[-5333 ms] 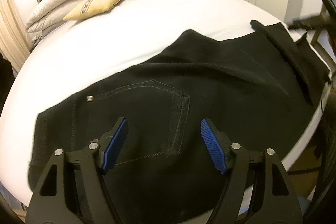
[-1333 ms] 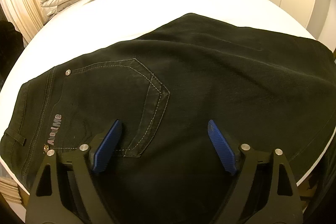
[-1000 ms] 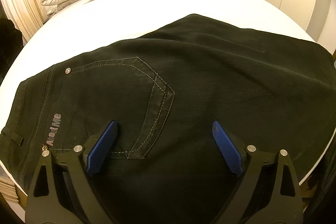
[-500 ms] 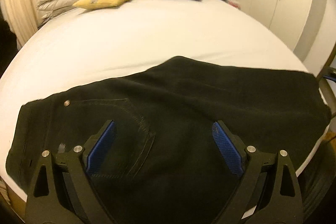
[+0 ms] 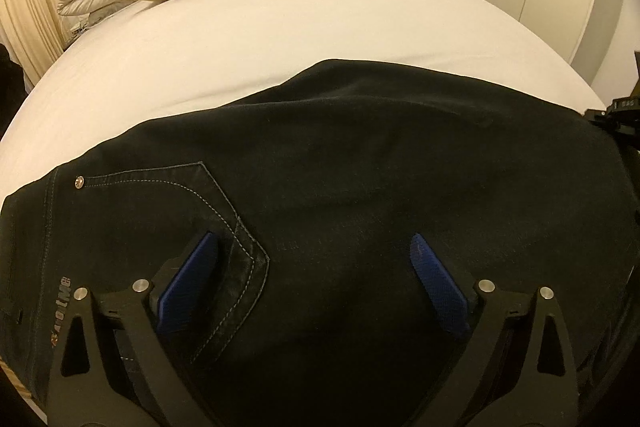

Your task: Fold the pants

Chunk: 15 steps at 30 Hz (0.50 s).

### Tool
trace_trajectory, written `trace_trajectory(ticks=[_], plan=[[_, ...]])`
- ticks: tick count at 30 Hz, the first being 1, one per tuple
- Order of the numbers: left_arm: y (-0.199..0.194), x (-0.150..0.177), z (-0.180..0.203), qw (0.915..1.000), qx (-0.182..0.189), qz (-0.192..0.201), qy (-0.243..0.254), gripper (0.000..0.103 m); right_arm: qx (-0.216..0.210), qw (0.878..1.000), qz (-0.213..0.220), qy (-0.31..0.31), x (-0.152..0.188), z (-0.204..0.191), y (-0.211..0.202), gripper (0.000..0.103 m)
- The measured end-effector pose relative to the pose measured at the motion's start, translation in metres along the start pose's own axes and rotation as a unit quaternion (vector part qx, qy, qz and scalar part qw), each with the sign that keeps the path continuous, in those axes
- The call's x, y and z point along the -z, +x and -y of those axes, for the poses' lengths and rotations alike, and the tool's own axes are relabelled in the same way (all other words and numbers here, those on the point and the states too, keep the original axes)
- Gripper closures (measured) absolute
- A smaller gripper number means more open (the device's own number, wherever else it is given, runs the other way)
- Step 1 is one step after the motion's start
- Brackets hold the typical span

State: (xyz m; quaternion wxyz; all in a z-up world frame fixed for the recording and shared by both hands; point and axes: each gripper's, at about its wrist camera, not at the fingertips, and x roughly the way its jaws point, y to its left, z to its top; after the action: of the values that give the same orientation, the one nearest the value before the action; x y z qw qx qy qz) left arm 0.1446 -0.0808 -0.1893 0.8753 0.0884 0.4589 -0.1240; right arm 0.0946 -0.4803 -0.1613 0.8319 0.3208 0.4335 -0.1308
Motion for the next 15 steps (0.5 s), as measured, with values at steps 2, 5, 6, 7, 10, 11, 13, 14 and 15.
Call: trace_trajectory(ticks=[2,5,6,7,10,11,13,14,15], plan=[[-0.001,0.0,-0.001,1.0,0.004,0.002,-0.002,0.004,0.045,0.999,0.019,-0.004,-0.009,0.009,-0.007,0.103],[-0.013,0.002,-0.01,0.9996,0.018,0.01,-0.019,0.004,0.064,0.997,0.042,-0.013,-0.017,0.008,-0.037,0.098],[-0.02,0.004,-0.011,0.9992,0.025,0.017,-0.025,0.004,0.042,0.998,0.051,-0.021,-0.014,-0.003,-0.055,0.098],[-0.028,0.008,-0.009,0.9988,0.031,0.025,-0.028,0.004,-0.014,0.998,0.055,-0.035,-0.003,-0.02,-0.075,0.098],[-0.038,0.016,-0.006,0.9979,0.042,0.036,-0.034,0.004,-0.114,0.99,0.031,-0.083,0.046,-0.071,-0.097,0.076],[-0.036,0.019,-0.003,0.9982,0.043,0.028,-0.031,0.004,-0.138,0.985,0.013,-0.104,0.069,-0.084,-0.096,0.076],[-0.032,0.031,0.004,0.9994,0.027,0.015,-0.013,0.004,-0.155,0.98,-0.033,-0.123,0.106,-0.101,-0.081,0.076],[-0.032,0.037,0.006,0.9997,0.017,0.015,-0.002,0.004,-0.148,0.981,-0.05,-0.119,0.115,-0.105,-0.069,0.077],[-0.035,0.043,0.007,0.9997,0.017,0.019,0.0,0.004,-0.128,0.984,-0.068,-0.101,0.125,-0.099,-0.056,0.081]])
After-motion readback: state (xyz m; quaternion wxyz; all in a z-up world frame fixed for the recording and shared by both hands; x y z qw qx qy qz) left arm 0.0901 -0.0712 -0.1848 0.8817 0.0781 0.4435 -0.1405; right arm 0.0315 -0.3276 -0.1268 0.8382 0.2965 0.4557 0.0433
